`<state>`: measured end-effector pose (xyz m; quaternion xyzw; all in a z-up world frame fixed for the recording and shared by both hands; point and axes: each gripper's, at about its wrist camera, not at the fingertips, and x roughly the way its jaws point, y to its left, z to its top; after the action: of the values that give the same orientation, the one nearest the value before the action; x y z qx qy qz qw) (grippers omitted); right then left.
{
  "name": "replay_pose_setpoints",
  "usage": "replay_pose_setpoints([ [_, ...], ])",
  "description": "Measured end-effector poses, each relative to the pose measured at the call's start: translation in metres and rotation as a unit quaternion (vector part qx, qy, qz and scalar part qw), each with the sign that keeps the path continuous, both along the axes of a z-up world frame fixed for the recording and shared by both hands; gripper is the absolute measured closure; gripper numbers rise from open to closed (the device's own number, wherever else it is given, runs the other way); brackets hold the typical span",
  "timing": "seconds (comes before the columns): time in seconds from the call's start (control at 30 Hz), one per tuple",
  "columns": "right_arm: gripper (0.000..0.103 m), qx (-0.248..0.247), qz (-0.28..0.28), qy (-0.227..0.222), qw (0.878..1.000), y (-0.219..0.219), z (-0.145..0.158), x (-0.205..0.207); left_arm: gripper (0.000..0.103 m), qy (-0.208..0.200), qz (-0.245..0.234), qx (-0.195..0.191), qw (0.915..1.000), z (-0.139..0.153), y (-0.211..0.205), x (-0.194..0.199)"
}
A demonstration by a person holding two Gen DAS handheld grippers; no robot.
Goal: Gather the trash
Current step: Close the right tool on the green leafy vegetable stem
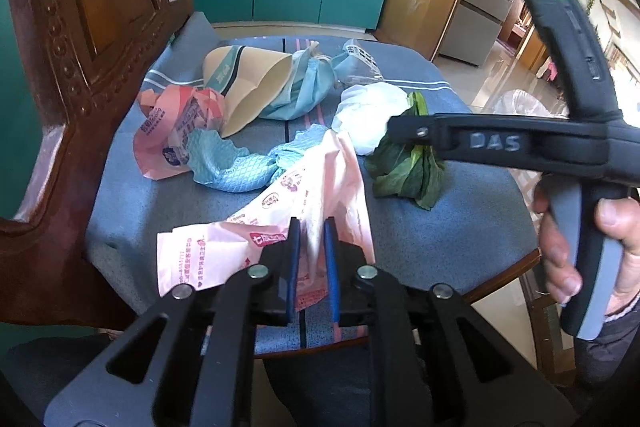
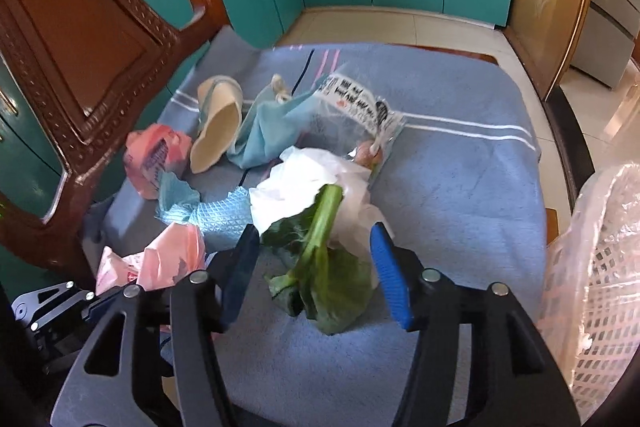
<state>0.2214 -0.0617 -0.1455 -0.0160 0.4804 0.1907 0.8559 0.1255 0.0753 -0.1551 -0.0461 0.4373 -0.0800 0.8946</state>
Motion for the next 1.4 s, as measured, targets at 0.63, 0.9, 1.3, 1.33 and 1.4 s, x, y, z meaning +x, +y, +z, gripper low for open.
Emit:
replay_pose_setpoints([
  [0.63,0.086,-0.037,-0.021,-0.039,0.998,-0.007,0.023,-0.011,0.070,-0.002,-0.008,-0.020,0.9998,-0.008,0.005,-0.004],
  [0.9,0.086,-0.043,-0.039,-0.029,0.998,-0.022,0.015,-0.006,0.064,-0.001,-0.007,-0.016,0.9999,-0.009,0.003,-0.003],
  [1.3,0.072,-0.044,-0.019,-0.022,0.999,-0.018,0.005,-0.009,0.056,0.003,-0.003,-0.004,1.0000,-0.011,-0.004,0.000],
  [1.33,0.073,-0.043,-0.016,-0.023,0.999,-0.018,0.005,-0.010,0.056,0.004,-0.003,-0.001,1.0000,-0.011,-0.005,0.000],
  [1.4,0.084,-0.040,-0.010,-0.027,0.999,-0.017,0.006,-0.012,0.053,0.004,-0.002,-0.001,1.0000,-0.010,-0.006,0.001],
])
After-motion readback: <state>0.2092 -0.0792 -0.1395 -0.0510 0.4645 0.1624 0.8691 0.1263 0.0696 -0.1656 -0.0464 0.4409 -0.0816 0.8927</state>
